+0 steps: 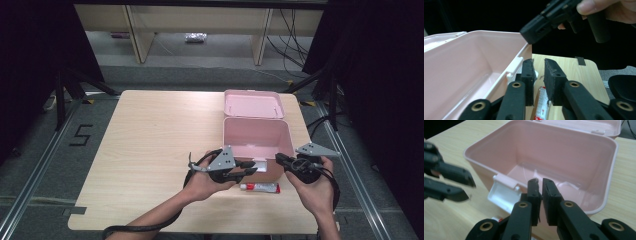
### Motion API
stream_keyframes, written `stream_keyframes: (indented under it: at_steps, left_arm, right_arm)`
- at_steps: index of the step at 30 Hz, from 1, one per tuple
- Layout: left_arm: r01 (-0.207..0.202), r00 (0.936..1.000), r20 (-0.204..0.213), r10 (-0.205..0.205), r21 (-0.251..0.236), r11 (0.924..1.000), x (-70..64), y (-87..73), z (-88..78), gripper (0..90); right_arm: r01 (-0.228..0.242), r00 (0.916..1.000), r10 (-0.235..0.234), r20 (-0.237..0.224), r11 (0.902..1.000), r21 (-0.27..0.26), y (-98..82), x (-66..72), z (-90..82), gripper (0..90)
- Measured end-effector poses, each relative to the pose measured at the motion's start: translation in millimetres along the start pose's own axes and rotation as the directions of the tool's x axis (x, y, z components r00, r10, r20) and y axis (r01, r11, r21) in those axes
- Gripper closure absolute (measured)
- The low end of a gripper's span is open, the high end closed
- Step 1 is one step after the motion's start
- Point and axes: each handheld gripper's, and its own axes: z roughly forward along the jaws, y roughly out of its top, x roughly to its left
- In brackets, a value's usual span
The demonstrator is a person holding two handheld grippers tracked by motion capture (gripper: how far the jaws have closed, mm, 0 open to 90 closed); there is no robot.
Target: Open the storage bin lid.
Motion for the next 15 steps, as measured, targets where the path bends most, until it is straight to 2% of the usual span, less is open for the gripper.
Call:
stream_keyframes:
  at_steps: [1,4,5,6,8,9,10,11,14,15]
  left_arm:
    - [0.0,1.0,0.0,0.0,0.0,1.0,0.0,0.0,0.0,73.8]
    - [0.004,0.9996,-0.027,-0.004,0.007,1.0,2.0,-1.3,-15.9,70.7]
    - [0.004,0.9996,-0.027,-0.004,0.007,1.0,2.0,-1.3,-15.9,70.1]
    - [0.008,0.9994,-0.035,-0.007,0.005,1.0,2.8,-2.0,-23.3,68.3]
    - [0.009,0.9992,-0.039,-0.009,0.011,0.9999,3.3,-2.2,-28.0,67.3]
    - [0.017,0.9987,-0.048,-0.017,0.007,0.9998,3.6,-2.7,-34.3,64.5]
    - [0.017,0.9985,-0.052,-0.016,0.008,0.9998,3.9,-2.7,-36.7,64.1]
    - [0.016,0.9981,-0.059,-0.016,0.007,0.9998,4.3,-2.7,-39.2,63.5]
    - [0.012,0.9978,-0.065,-0.011,0.01,0.9999,5.1,-2.4,-44.8,61.8]
    - [0.01,0.9974,-0.071,-0.01,0.008,0.9999,5.4,-2.7,-47.7,59.9]
  right_arm:
    - [0.0,1.0,0.0,0.0,1.0,0.0,0.0,0.0,0.0,85.1]
    - [0.068,0.9977,-0.068,0.005,0.9976,0.012,-4.5,2.1,-1.8,83.8]
    - [0.068,0.9977,-0.068,0.005,0.9976,0.012,-4.5,2.1,-1.8,83.8]
    - [0.083,0.9965,-0.083,0.002,0.9962,0.027,-6.8,3.5,-2.4,82.1]
    - [0.088,0.9961,-0.088,-0.004,0.9957,0.028,-7.4,3.6,-2.6,81.7]
    - [0.073,0.9973,-0.073,-0.013,0.9966,0.039,-10.7,6.6,-4.5,81.5]
    - [0.1,0.9949,-0.1,-0.015,0.9944,0.034,-11.3,4.9,-4.7,81.4]
    - [0.071,0.9972,-0.07,-0.025,0.9968,0.036,-13.0,7.0,-5.1,81.2]
    - [0.102,0.9947,-0.102,-0.017,0.9936,0.048,-15.7,4.7,-7.1,80.8]
    - [0.096,0.9953,-0.095,-0.021,0.9937,0.058,-19.6,5.1,-7.5,80.0]
